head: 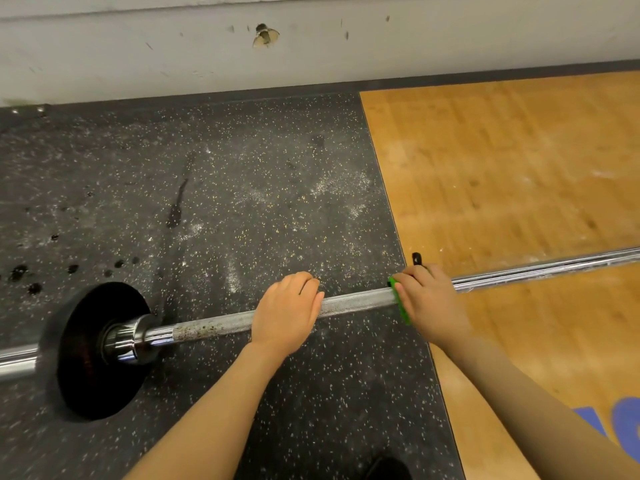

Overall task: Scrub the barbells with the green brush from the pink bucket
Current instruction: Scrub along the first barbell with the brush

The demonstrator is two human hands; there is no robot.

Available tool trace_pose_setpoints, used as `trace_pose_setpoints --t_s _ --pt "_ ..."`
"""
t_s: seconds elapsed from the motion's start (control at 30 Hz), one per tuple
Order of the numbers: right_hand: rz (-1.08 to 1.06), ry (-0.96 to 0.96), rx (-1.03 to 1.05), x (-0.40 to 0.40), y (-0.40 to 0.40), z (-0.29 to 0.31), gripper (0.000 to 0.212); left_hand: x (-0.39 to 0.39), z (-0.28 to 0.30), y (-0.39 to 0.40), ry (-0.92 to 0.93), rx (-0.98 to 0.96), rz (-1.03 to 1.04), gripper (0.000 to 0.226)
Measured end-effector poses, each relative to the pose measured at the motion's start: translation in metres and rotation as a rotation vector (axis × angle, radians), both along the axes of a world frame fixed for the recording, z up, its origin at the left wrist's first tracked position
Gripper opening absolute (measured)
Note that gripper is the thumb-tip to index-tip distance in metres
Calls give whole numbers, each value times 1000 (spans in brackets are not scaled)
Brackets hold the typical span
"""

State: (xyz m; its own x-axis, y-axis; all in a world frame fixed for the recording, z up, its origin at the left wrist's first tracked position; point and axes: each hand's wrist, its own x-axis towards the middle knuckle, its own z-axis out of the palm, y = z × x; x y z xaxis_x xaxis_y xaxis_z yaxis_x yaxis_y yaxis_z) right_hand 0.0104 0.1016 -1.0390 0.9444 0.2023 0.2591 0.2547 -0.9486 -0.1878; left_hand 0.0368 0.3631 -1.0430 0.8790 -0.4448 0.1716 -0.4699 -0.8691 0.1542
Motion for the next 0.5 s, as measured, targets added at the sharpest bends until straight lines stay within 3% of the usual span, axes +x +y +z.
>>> trace_pose_setpoints --t_s 0.13,0.23,0.5 --pt "76 -21 35 1 49 -4 39 3 -2 1 -21 1 -16 40" --pt "85 -52 44 7 63 -6 35 4 -3 2 -35 24 -47 43" --pt "40 -128 -37 3 -10 -9 42 7 -2 3 -45 33 -79 42"
